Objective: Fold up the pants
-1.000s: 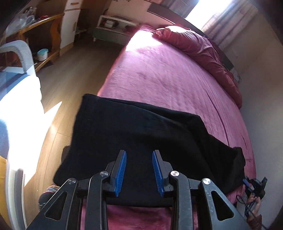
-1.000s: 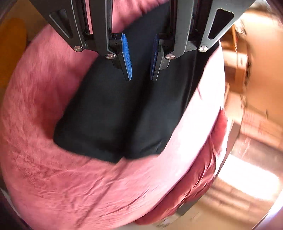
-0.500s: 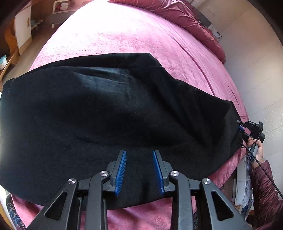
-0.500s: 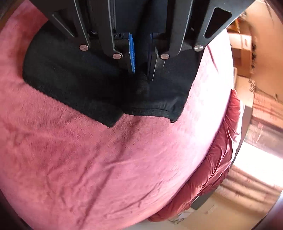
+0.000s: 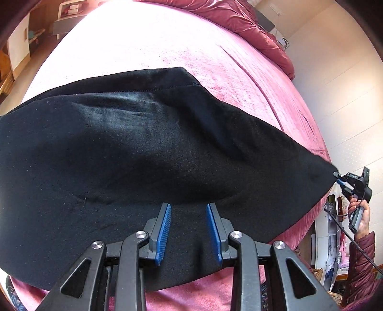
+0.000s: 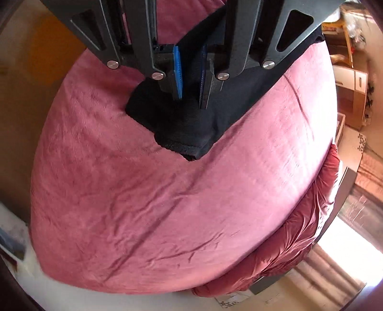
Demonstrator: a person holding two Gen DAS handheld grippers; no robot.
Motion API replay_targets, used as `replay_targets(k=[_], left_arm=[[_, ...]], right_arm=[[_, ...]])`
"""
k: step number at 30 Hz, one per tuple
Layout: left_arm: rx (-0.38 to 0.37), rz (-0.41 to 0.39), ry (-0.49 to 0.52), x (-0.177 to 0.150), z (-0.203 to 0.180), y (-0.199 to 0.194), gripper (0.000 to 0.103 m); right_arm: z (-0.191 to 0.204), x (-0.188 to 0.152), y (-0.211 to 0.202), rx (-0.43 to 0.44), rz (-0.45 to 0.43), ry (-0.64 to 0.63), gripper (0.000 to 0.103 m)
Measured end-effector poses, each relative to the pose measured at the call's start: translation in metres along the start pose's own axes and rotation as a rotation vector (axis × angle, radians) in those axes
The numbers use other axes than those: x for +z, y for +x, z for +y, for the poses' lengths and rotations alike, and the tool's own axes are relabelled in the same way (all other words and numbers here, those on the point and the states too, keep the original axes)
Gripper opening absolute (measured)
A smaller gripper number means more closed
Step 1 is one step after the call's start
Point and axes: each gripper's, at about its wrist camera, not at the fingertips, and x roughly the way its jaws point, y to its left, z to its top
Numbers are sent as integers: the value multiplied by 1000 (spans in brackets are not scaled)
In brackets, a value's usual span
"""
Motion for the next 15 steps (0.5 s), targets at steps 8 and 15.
replay_targets(k=[8, 15], left_arm=[[22, 13, 11, 0, -3, 4, 31], [46, 14, 1, -3, -7, 10, 31]], right_arm=[[-71, -27, -11, 171, -86, 268, 32], [-82, -27, 6, 257, -78, 322, 25]])
